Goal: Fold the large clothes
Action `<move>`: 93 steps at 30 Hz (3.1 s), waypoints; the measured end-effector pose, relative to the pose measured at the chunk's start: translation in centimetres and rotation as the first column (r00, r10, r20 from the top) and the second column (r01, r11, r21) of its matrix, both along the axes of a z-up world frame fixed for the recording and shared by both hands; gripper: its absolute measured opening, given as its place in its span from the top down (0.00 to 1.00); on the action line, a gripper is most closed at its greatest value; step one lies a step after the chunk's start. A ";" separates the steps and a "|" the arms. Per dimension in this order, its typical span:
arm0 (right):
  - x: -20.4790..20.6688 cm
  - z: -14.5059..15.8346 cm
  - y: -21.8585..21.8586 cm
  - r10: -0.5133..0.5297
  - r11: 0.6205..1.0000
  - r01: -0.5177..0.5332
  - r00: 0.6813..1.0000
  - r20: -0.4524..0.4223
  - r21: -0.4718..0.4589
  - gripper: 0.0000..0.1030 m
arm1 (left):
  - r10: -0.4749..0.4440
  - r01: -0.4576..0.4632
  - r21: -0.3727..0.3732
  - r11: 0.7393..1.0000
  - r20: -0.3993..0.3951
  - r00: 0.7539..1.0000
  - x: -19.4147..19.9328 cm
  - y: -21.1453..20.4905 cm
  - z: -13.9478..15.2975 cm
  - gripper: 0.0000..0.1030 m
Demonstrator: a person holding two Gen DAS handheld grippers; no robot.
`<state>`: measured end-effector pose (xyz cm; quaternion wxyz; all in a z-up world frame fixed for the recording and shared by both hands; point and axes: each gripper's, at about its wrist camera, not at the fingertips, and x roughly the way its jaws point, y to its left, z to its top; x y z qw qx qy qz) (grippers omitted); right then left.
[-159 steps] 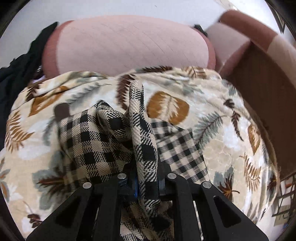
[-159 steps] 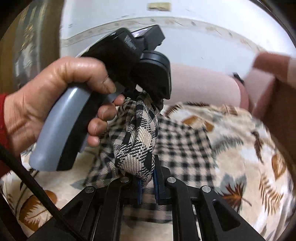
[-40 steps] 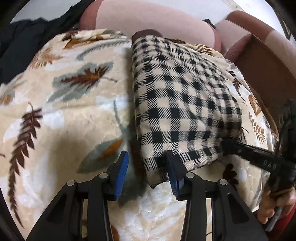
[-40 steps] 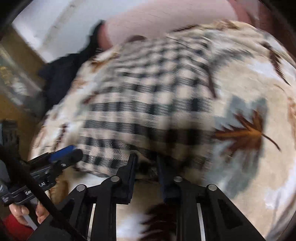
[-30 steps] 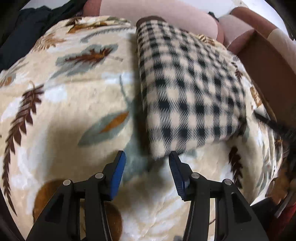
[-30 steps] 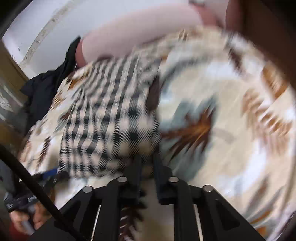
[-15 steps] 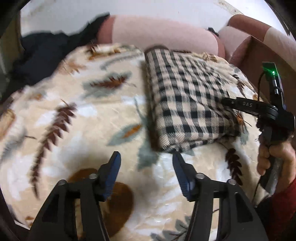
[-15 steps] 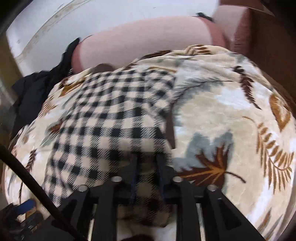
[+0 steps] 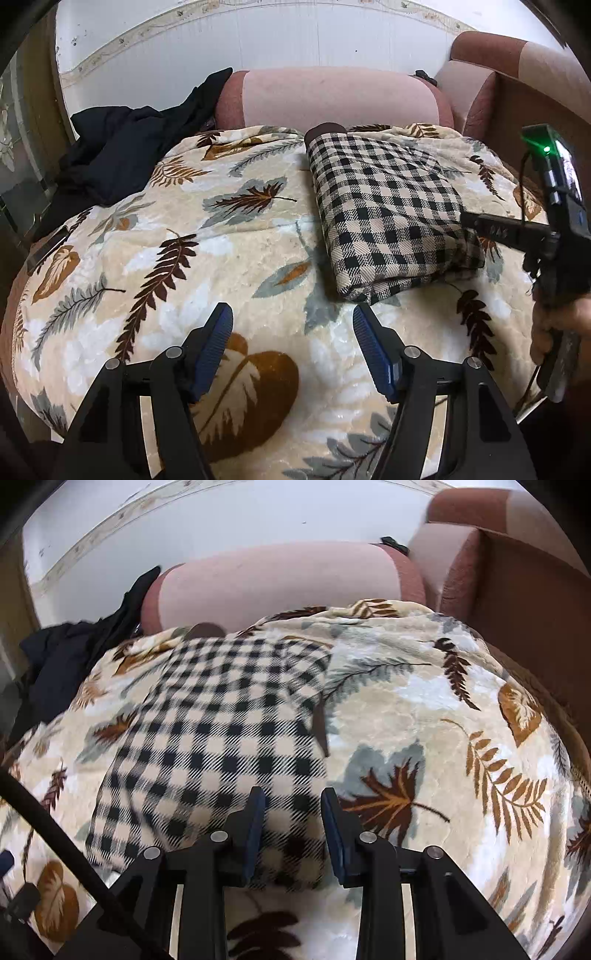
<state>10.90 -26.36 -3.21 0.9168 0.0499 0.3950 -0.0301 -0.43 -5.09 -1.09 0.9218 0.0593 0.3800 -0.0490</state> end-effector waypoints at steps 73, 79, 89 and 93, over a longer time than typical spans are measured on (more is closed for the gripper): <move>-12.0 -2.4 6.0 -0.031 0.984 0.021 0.998 -0.058 -0.177 0.40 | 0.095 -0.094 0.036 0.995 -0.035 0.995 -4.5 -0.4 -2.5 0.15; -12.0 -2.5 6.2 -0.031 0.983 0.020 0.998 -0.056 -0.185 0.40 | 0.095 -0.093 0.037 0.995 -0.052 0.994 -4.4 -0.4 -2.8 0.15; -12.4 -2.1 5.9 -0.054 0.982 0.049 0.998 -0.027 -0.182 0.38 | 0.085 -0.083 0.037 0.996 -0.062 0.994 -4.4 -0.6 -3.1 0.15; -12.5 -1.9 5.8 -0.068 0.981 0.063 0.998 -0.017 -0.182 0.37 | 0.083 -0.081 0.035 0.996 -0.066 0.994 -4.6 -0.6 -3.2 0.15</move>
